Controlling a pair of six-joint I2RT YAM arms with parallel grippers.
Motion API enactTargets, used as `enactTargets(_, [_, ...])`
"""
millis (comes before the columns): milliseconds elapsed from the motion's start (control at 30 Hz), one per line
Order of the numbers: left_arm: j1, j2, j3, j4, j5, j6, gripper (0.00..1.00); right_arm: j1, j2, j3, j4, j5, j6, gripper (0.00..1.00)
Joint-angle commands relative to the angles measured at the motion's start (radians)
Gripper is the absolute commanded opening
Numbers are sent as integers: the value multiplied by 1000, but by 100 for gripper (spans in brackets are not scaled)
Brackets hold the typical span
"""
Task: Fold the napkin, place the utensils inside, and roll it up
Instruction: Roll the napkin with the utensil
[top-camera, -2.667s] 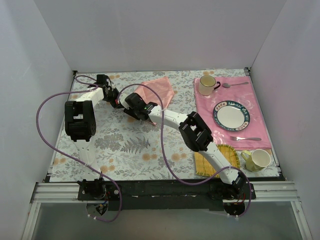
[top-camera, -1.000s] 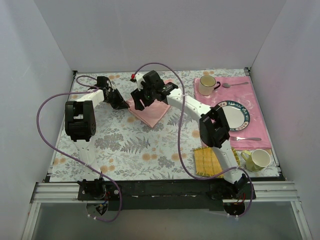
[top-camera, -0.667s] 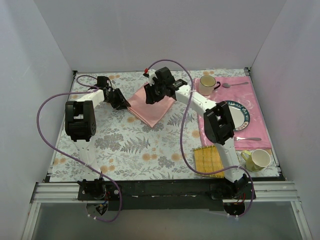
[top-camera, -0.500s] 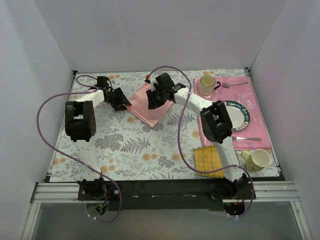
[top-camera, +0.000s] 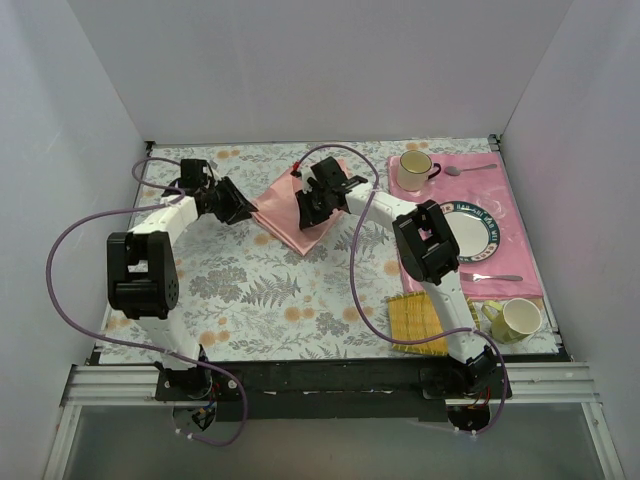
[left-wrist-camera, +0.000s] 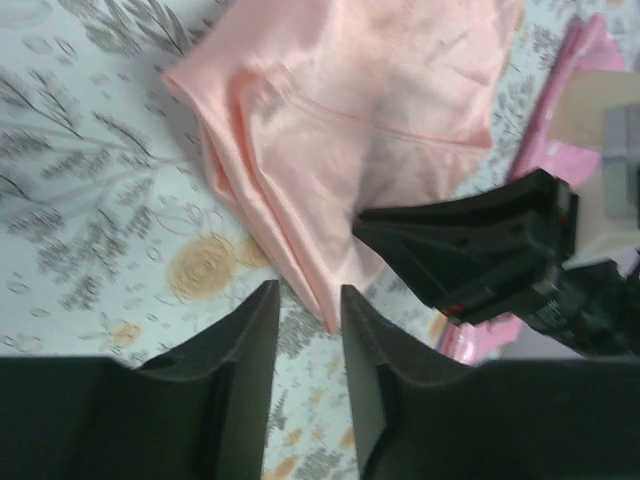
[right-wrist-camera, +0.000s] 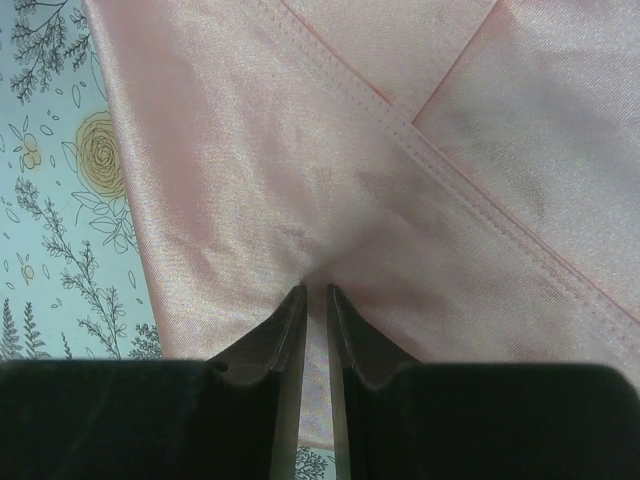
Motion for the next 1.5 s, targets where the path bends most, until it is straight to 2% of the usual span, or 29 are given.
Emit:
enactTargets(0, [-42,-86,-114,186,120,-132,24,3,4,-45,-5,52,-25,22])
enactTargets(133, [-108,-49,-120,254,139,-171,21,4,5,0,-46,47,-48,21])
enactTargets(233, [-117,-34,-117,272,133,-189,16,3,-11,53,-57,34,-36,24])
enactTargets(433, [-123,-49,-136,194,48,-171,5,3,-21,118,-46,4,29,25])
enactTargets(667, [-137,-43,-179,120,-18,-159,0,3,15,81,-20,-23,66,23])
enactTargets(967, [-198,40,-205,99,-69,-155,0,11,28,-25,35,-50,87,21])
enactTargets(1333, [-206,75,-226,111,-83,-148,0,9,-5,101,-48,-26,61,20])
enactTargets(1467, [-206,69,-231,113,-84,-152,0,1,-37,95,-45,-15,64,21])
